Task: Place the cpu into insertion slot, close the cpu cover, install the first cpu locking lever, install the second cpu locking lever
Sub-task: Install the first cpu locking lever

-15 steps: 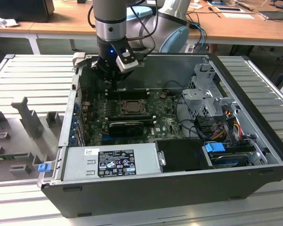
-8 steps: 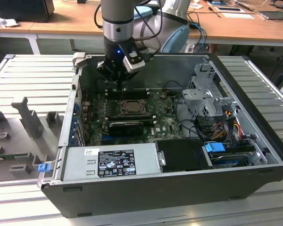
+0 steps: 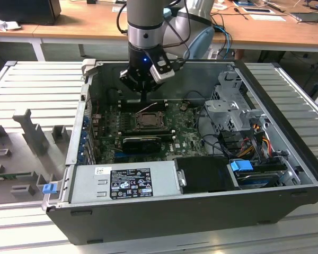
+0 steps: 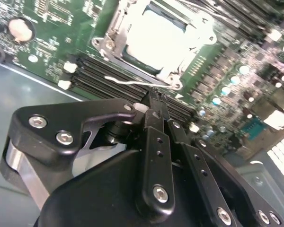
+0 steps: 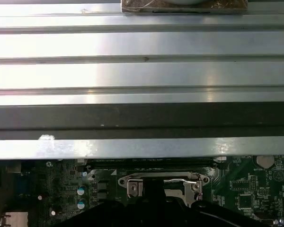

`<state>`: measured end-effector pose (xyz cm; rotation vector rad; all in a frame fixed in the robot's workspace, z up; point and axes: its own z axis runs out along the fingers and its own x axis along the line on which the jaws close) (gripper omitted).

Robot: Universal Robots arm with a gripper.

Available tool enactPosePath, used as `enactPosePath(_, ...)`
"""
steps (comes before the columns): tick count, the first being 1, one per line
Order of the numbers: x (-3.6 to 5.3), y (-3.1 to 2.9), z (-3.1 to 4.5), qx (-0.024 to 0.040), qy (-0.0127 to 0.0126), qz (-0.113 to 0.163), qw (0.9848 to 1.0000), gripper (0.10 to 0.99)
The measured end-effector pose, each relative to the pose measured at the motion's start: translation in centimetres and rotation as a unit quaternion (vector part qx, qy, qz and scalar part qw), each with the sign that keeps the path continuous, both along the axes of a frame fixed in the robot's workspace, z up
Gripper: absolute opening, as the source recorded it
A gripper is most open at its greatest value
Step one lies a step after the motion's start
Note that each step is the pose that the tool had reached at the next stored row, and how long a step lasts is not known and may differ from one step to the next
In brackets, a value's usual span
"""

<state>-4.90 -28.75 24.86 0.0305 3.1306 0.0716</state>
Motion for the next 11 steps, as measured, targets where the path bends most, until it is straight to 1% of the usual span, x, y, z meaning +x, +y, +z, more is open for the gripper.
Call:
enactPosePath(2, 0.19, 0.01, -0.23, 0.003, 0.0, 0.002, 1.0, 0.106)
enactPosePath(4, 0.27, 0.01, -0.53, 0.0029, 0.0, 0.015, 0.9999, 0.106)
enactPosePath(8, 0.52, 0.01, -0.81, 0.0035, 0.0001, 0.031, 0.9995, 0.106)
enactPosePath(11, 1.09, 0.01, -1.18, 0.0044, 0.0002, 0.037, 0.9993, 0.106)
